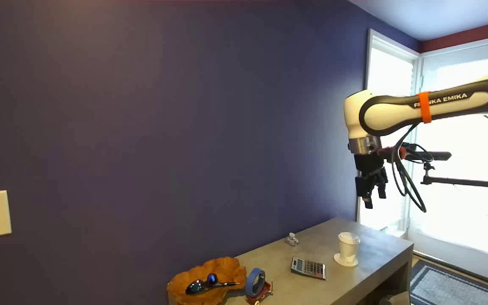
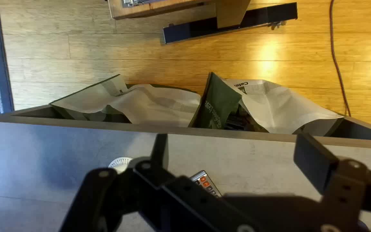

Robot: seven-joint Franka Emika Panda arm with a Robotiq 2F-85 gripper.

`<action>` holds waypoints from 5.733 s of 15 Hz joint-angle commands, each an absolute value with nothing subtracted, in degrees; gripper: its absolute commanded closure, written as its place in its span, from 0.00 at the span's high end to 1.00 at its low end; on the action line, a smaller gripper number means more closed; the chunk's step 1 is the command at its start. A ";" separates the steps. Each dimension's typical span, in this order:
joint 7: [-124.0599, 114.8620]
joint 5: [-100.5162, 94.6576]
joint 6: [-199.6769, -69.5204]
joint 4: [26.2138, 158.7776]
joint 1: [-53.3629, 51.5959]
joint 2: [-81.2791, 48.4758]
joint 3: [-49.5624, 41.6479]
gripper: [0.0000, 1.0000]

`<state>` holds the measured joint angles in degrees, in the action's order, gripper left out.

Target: Move the toy car to the right

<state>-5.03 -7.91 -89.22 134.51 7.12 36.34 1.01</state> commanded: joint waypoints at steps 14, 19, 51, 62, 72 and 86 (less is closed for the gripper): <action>-1.82 -7.92 -92.21 133.85 0.47 35.27 3.62 1.00; 1.46 -6.28 -99.45 134.74 -8.04 32.65 7.55 1.00; 52.11 -4.60 -167.30 146.97 -12.77 -2.33 3.49 1.00; 64.61 -3.04 -172.59 139.75 -3.71 -16.35 9.87 1.00; 59.08 -9.20 -174.70 138.09 -2.87 -18.97 8.58 1.00; 53.02 -17.07 -179.50 134.17 -3.53 -24.81 4.55 0.97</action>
